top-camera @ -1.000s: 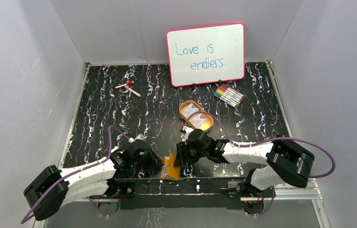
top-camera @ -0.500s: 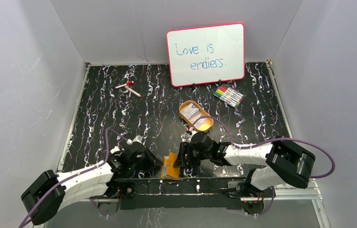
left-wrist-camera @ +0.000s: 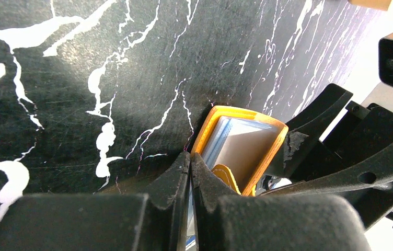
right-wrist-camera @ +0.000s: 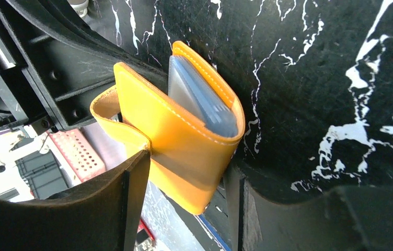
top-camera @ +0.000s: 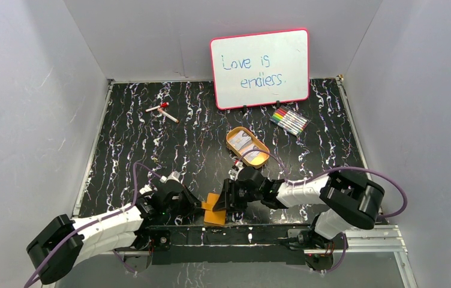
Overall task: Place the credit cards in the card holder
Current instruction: Close the card holder at the center of the board.
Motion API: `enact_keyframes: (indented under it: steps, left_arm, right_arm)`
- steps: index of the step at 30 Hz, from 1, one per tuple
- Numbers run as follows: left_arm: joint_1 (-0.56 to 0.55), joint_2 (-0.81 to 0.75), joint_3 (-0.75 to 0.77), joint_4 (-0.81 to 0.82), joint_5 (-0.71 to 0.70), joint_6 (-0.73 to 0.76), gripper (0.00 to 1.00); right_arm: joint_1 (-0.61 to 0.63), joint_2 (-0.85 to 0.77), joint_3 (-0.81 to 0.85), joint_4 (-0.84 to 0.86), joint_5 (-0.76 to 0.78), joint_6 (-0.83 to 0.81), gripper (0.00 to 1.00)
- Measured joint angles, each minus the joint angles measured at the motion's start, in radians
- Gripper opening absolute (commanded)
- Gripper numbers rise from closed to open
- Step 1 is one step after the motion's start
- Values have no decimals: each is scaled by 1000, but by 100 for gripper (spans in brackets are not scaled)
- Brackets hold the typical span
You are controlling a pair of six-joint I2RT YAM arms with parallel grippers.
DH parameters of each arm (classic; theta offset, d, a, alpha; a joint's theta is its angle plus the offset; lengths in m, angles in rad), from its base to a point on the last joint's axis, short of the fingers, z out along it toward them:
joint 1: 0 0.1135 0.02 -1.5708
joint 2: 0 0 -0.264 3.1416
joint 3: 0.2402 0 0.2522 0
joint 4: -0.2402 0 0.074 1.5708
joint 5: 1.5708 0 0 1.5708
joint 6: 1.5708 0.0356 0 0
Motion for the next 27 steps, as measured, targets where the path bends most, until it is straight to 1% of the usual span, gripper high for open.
enact_keyframes:
  steps: [3, 5, 8, 13, 16, 17, 18, 19, 20, 24, 27]
  left_arm:
    - [0, 3, -5, 14, 2, 1, 4]
    - [1, 10, -9, 31, 6, 1, 4]
    - [2, 23, -14, 58, 11, 1, 3]
    - [4, 42, -14, 83, 19, 2, 2]
    - [4, 24, -2, 46, 14, 9, 3]
    - [4, 13, 8, 14, 5, 15, 4]
    - [3, -14, 27, -50, -14, 25, 6]
    - [3, -36, 39, -94, -29, 33, 9]
    - [3, -72, 64, -172, -56, 43, 13]
    - [3, -198, 219, -421, -176, 100, 45]
    - [3, -238, 369, -520, -253, 168, 64]
  right_arm:
    - [0, 21, 0, 30, -10, 8, 54]
    - [0, 36, 0, 50, -16, 10, 47]
    - [0, 55, 0, 64, -19, 8, 31]
    - [-3, 58, 0, 76, -28, 6, 16]
    - [0, 20, 2, 55, -20, -8, 9]
    - [0, 3, 4, 35, -11, -19, 7]
    - [1, -23, 8, 3, 0, -31, 5]
    - [2, -55, 15, -37, 18, -48, 3]
    - [2, -92, 25, -86, 35, -64, 1]
    - [3, -231, 116, -284, 138, -138, 0]
    - [3, -283, 239, -433, 230, -190, 0]
